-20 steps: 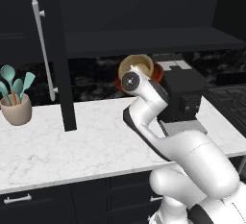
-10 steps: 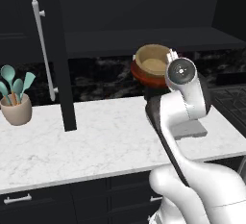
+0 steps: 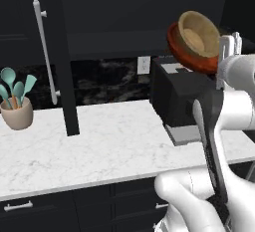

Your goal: Pick up the bowls on the counter and stack them on top of one another in the open cabinet. Place the smaller bowl on top of the larger bowl.

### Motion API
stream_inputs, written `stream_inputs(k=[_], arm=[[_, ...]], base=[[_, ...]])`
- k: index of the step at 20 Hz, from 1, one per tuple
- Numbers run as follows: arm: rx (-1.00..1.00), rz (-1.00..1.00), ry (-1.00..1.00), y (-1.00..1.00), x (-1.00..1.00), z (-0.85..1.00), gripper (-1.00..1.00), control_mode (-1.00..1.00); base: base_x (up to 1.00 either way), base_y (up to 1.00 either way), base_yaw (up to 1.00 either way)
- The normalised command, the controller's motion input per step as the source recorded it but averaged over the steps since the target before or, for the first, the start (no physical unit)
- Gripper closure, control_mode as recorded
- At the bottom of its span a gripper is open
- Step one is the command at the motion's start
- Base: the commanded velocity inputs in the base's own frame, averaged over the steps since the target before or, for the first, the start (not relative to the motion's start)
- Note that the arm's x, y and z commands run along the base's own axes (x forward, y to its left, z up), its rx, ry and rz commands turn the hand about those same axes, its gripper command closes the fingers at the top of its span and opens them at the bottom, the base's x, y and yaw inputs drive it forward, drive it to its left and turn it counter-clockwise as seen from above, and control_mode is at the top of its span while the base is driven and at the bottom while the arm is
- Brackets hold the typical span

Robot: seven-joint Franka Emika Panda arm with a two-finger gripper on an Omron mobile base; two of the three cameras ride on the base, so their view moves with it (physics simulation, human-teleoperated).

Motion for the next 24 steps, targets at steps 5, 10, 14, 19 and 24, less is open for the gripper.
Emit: stream_inputs(k=[5, 10, 14, 19, 24], arm=[[-0.05, 0.00, 0.41, 0.11, 0.43, 0.32, 1.00, -1.00], [-0.19, 0.07, -0.06, 0.19, 0.03, -0.01, 1.00, -1.00], [-0.13, 0.07, -0.18, 0.00, 0.03, -0.02, 1.00, -1.00], [-0.05, 0.00, -0.01, 0.04, 0.48, -0.12, 1.00, -1.00], [-0.01, 0.00, 0.04, 0.04, 0.66, -0.01, 1.00, -1.00]], base=[[0.00, 0.00, 0.00], [0.00, 0.00, 0.00], [0.00, 0.00, 0.00], [0.00, 0.00, 0.00], [0.00, 0.00, 0.00]])
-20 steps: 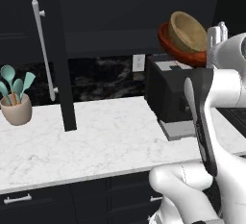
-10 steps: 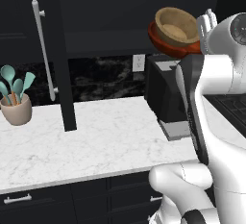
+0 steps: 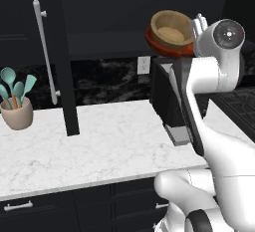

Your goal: Pick up the bowls on the counter and stack them on top of one another in the open cabinet. Place the smaller bowl on top of the larger bowl.

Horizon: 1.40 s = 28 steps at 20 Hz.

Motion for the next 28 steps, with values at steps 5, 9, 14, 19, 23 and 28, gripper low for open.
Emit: stream_inputs(k=[5, 9, 14, 19, 23, 28], arm=[[0.00, 0.00, 0.05, 0.00, 0.61, -0.05, 1.00, -1.00], [-0.07, 0.00, 0.03, 0.02, 0.58, -0.07, 1.00, -1.00], [-0.10, 0.00, 0.01, 0.04, 0.41, -0.11, 1.00, -1.00], [-0.05, 0.00, 0.02, 0.00, 0.58, -0.10, 1.00, -1.00], [-0.01, 0.00, 0.02, 0.00, 0.70, -0.07, 1.00, -1.00], [0.00, 0.00, 0.03, 0.00, 0.68, -0.03, 1.00, -1.00]], base=[[0.00, 0.00, 0.00], [0.00, 0.00, 0.00], [0.00, 0.00, 0.00], [0.00, 0.00, 0.00], [0.00, 0.00, 0.00], [0.00, 0.00, 0.00]])
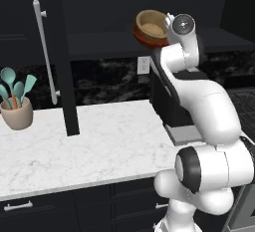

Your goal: Pick up the bowls on the counter and stack them on top of one another in the open cabinet. Place the smaller bowl on top of the larger bowl.

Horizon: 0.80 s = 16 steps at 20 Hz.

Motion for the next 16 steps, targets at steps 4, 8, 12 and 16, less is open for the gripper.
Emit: stream_inputs(k=[4, 8, 12, 16], arm=[[0.00, 0.00, 0.03, 0.00, 0.52, 0.00, -1.00, -1.00], [0.00, 0.00, 0.00, 0.00, 0.22, 0.00, -1.00, -1.00], [0.00, 0.03, -0.04, 0.08, -0.32, 0.04, -1.00, -1.00], [0.00, 0.01, -0.29, 0.27, -1.00, 0.04, -1.00, -1.00]], base=[[0.00, 0.00, 0.00], [0.00, 0.00, 0.00], [0.00, 0.00, 0.00], [0.00, 0.00, 0.00]])
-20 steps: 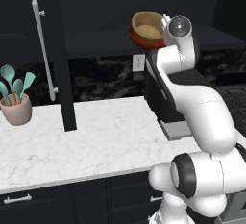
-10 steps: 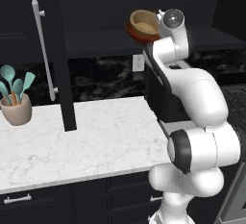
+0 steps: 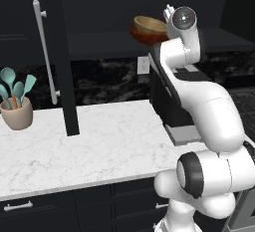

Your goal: Pick up the bowls on the counter and stack them on top of one another in the open cabinet. Place the smaller bowl on top of the larger bowl.

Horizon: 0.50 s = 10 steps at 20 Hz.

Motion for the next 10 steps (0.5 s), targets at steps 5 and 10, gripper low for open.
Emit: stream_inputs(k=[5, 10], arm=[[0.00, 0.00, -0.23, 0.18, -1.00, -0.02, -1.00, -1.00], [0.00, 0.00, -0.06, 0.23, -1.00, -0.19, -1.00, -1.00]], base=[[0.00, 0.00, 0.00], [0.00, 0.00, 0.00]])
